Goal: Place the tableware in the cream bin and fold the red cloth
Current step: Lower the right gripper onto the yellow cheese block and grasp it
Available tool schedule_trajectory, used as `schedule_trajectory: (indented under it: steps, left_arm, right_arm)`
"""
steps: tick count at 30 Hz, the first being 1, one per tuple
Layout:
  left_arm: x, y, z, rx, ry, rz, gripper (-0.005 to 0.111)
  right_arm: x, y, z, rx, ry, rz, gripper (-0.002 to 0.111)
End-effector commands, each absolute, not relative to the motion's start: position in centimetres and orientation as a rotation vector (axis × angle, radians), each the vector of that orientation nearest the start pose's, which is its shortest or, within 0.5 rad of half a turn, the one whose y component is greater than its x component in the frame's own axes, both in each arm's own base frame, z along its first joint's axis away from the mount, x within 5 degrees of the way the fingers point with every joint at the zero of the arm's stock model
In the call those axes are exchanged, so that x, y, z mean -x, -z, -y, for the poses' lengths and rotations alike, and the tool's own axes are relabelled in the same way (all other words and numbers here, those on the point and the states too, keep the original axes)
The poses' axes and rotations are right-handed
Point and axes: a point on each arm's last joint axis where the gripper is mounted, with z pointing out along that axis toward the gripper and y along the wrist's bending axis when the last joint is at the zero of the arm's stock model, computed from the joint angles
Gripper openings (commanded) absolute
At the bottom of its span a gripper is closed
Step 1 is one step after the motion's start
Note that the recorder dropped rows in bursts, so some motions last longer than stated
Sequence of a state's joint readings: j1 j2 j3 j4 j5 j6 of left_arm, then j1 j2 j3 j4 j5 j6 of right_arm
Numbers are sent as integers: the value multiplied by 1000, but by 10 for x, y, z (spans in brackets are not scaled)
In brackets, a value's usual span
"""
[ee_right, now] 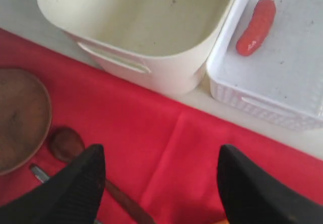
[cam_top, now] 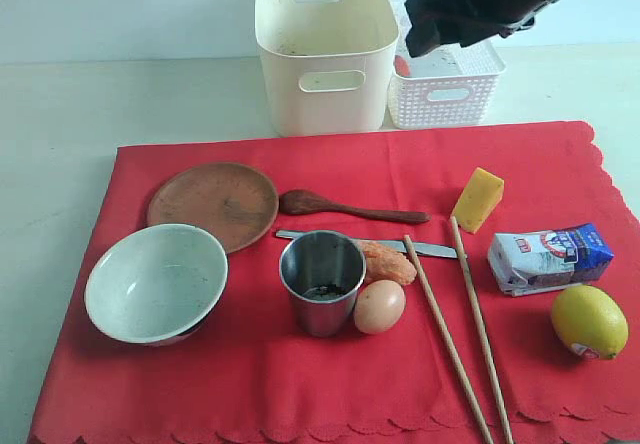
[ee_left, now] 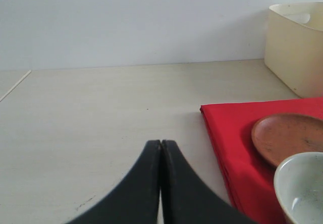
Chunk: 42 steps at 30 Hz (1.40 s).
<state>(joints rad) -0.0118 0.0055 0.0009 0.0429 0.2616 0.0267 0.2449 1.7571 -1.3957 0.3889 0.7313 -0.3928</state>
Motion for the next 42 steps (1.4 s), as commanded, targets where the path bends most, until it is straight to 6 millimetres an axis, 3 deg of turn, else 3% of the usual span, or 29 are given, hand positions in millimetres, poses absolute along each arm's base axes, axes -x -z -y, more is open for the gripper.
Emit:
schedule_trajectory:
  steps: [1, 10, 17, 24, 30, 38, 42]
  left_arm:
    - [-55, -190, 0, -54, -44, -1743, 3]
    - [-55, -190, 0, -54, -44, -1743, 3]
    - [-55, -190, 0, -55, -45, -1743, 3]
    - [-55, -190, 0, -53, -44, -1743, 3]
    - [-55, -190, 0, -55, -45, -1743, 3]
    - [-55, -190, 0, -54, -44, -1743, 3]
    - [-55, -190, 0, -54, -44, -1743, 3]
  right_arm:
    - [-347, -270, -108, 485, -371, -2539, 62]
    - [-320, -234, -94, 235, -317, -2709, 62]
    - [-313, -208, -88, 91, -289, -2686, 68]
    - [-318, -186, -86, 74, -245, -2669, 72]
    - [-329, -146, -86, -20, -216, -2725, 72]
    - [-332, -104, -86, -11, -175, -2817, 72]
    - [-335, -102, -87, -49, -184, -2788, 72]
